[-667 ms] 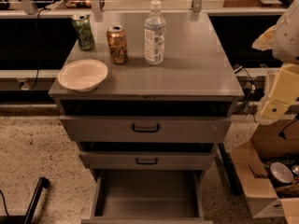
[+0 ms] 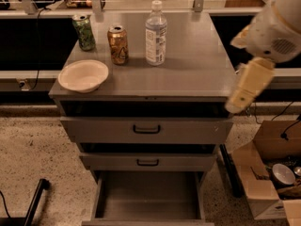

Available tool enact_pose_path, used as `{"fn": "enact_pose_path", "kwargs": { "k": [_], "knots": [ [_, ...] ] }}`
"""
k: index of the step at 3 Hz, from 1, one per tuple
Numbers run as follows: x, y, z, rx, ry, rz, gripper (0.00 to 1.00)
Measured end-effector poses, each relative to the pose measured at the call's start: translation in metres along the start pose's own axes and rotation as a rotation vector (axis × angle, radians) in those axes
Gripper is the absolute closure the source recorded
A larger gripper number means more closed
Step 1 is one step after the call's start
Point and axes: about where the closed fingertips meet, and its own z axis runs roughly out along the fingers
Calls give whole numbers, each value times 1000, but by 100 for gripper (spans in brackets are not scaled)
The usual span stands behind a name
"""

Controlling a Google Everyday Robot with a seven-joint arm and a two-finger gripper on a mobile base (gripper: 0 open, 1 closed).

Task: Place blue plastic bottle into bottom drawer

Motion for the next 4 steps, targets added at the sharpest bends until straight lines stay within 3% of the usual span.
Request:
{"fn": "enact_pose_path", "kwargs": {
  "k": [1,2,3,4],
  "knots": [
    [-51,-43,32,5,-191,56,0],
    [-101,-86,54,31,-388,72,0],
    [-127,-125,59,99,-525,87,0],
    [-139,-163,56,176,-617,122,0]
  ]
}}
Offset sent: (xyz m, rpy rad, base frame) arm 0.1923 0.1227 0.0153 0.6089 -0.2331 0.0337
